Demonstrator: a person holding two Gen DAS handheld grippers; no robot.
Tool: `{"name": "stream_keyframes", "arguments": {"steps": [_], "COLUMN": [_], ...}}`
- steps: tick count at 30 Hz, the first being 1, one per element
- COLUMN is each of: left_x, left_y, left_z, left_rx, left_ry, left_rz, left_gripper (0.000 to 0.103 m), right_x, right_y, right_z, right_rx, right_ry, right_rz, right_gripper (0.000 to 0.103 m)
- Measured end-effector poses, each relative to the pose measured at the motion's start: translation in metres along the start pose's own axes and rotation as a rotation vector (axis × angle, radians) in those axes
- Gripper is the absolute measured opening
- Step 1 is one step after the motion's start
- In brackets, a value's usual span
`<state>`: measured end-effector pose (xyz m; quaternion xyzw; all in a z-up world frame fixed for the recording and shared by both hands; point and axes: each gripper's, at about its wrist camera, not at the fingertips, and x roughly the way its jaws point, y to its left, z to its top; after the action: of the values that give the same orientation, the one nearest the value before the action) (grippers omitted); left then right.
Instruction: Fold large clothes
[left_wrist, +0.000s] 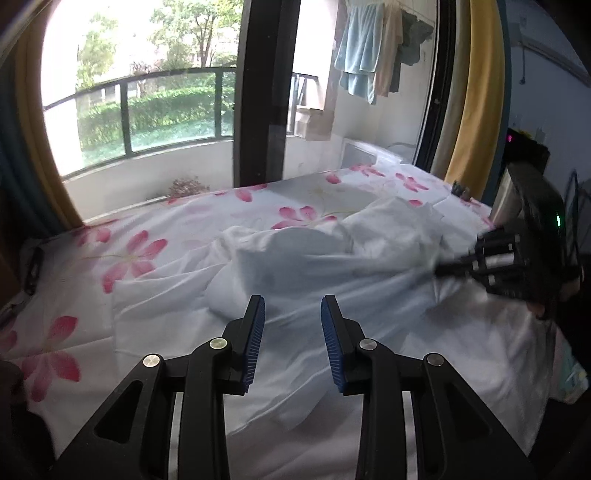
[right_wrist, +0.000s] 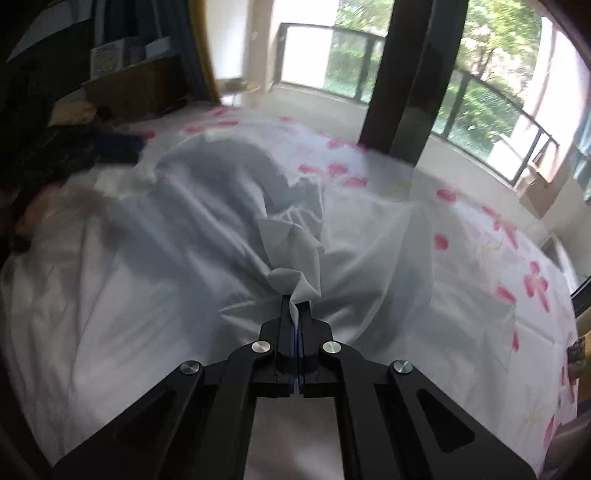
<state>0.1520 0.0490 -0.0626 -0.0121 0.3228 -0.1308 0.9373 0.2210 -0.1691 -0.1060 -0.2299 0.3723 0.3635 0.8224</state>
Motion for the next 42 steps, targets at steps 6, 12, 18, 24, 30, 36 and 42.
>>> {"name": "stream_keyframes", "arguments": {"steps": [6,12,18,24,30,36,42], "left_x": [0.038,0.041,0.008,0.023,0.057,0.047,0.030], "left_y": [0.009,0.011,0.008,0.016,0.033,0.029,0.016], "left_z": [-0.005,-0.021,-0.011,0.008,-0.007,-0.018,-0.025], "left_rx": [-0.081,-0.061,-0.047,-0.090,-0.193,-0.175,-0.153], "left_ry": [0.133,0.237,0.154,0.109,0.242,0.240,0.240], "left_rz": [0.014,0.043,0.047,0.089,0.107,0.097,0.079], "left_gripper": [0.034,0.034,0.034,0.034,0.034,0.035,0.035], "right_x": [0.008,-0.003,-0.038,-0.002,0.032,0.028,0.020], "right_y": [-0.001,-0.002,-0.011,-0.027,-0.021,-0.018,-0.016], "right_z": [-0.022,-0.027,-0.007,0.025,0.021,0.003,-0.002], "right_rx": [0.033,0.068,0.083,0.177,0.184,0.160,0.155], "right_ry": [0.034,0.041,-0.058,-0.026,0.067,0.075,0.073], "right_rz": [0.023,0.033,0.032,-0.131,-0.155,-0.141,-0.155], "right_gripper": [0.007,0.045,0.045,0.045,0.072,0.082,0.082]}}
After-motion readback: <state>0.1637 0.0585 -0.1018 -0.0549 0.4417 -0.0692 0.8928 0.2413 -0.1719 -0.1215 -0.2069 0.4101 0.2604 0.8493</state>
